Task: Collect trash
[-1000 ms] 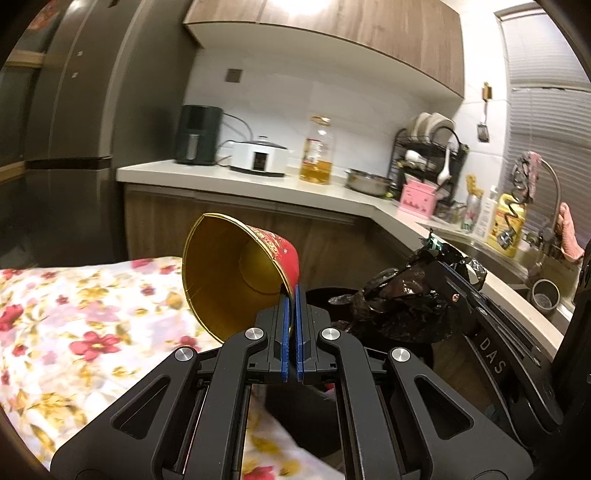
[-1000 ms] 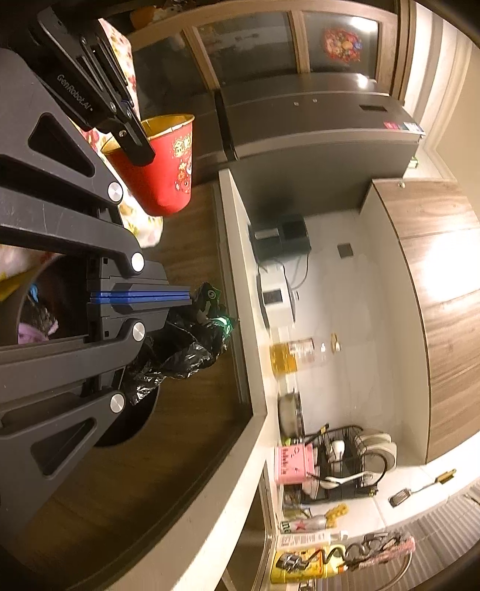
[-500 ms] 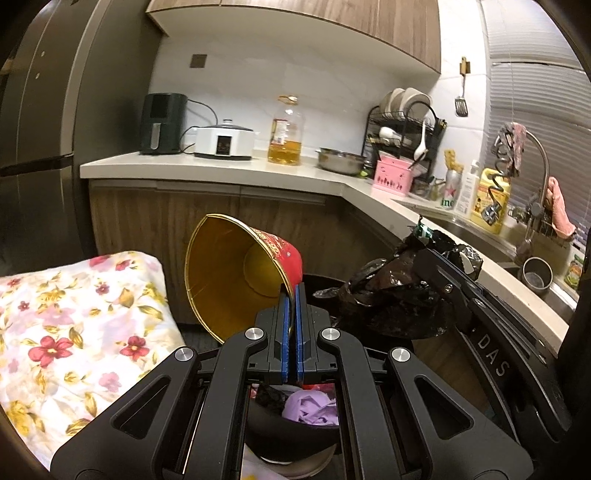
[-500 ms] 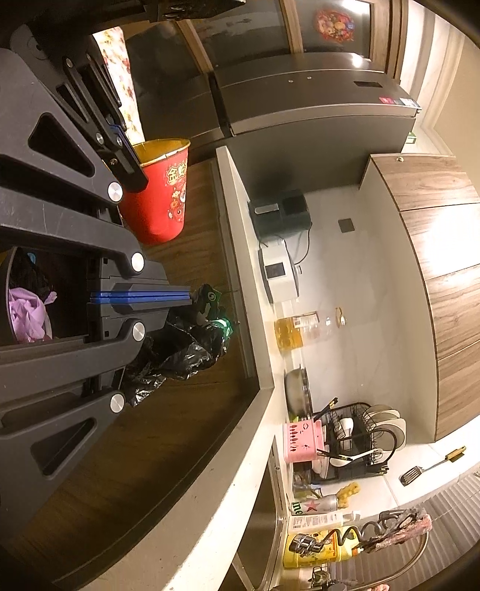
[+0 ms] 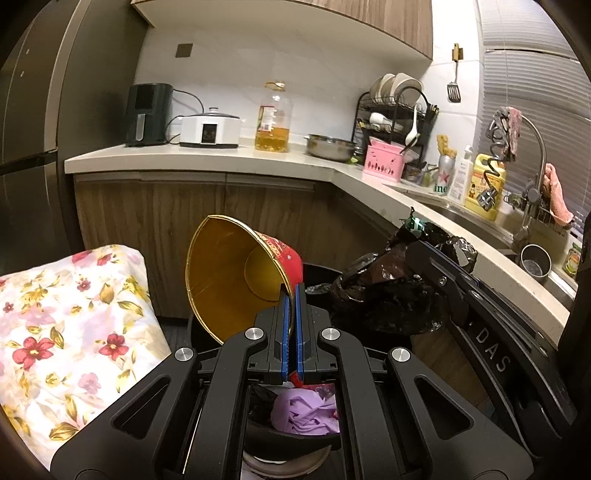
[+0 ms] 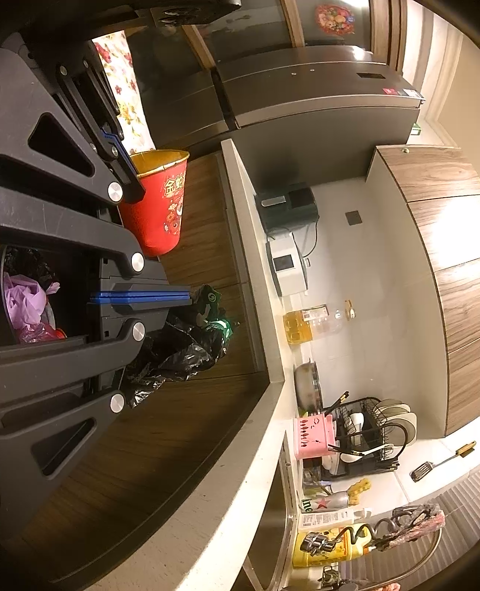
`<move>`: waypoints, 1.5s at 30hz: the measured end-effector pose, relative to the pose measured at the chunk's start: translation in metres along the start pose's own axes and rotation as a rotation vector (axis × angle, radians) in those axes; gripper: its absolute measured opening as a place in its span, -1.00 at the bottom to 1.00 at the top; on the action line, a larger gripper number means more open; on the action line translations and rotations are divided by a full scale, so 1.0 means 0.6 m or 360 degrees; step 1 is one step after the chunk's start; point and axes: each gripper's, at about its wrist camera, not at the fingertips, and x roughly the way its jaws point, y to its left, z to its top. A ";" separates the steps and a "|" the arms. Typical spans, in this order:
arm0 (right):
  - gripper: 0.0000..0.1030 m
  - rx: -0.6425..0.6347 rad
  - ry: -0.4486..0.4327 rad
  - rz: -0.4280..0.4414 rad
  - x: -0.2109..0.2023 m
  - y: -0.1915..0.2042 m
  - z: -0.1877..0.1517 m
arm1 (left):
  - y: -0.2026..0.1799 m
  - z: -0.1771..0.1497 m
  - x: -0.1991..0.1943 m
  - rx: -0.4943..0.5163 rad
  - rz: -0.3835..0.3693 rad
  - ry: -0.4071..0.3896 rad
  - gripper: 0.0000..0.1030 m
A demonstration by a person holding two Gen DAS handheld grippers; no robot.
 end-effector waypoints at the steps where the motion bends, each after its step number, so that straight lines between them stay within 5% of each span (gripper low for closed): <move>1: -0.98 0.0001 0.0003 0.0001 0.002 -0.001 0.001 | 0.000 0.000 0.003 0.0003 -0.0004 0.0006 -0.96; 7: -0.98 -0.0004 0.0055 0.0015 0.013 -0.001 -0.003 | 0.003 -0.005 0.017 0.0007 -0.0015 0.0053 -0.90; 11: -0.91 0.0019 0.0131 0.0030 0.027 -0.009 -0.009 | 0.010 -0.013 0.020 -0.0005 0.0008 0.0080 -0.34; 18: -0.44 0.0031 0.0146 0.0010 0.021 -0.013 -0.016 | 0.039 -0.023 -0.002 -0.0061 0.0118 0.0059 0.23; 24: 0.31 0.0013 0.0123 0.0001 -0.005 0.004 -0.017 | 0.070 -0.034 -0.050 -0.0092 0.0285 0.0017 0.55; 27: 0.64 -0.0019 0.0102 -0.0025 -0.023 0.022 -0.018 | 0.086 -0.039 -0.083 -0.0108 0.0396 -0.0005 0.66; 32: 0.87 -0.0057 0.0132 -0.0039 -0.047 0.052 -0.023 | 0.111 -0.051 -0.146 -0.0123 0.0568 -0.0028 0.85; 45: 0.89 -0.0128 0.0078 -0.0072 -0.149 0.132 -0.051 | 0.155 -0.090 -0.305 -0.0158 0.0775 -0.0049 0.88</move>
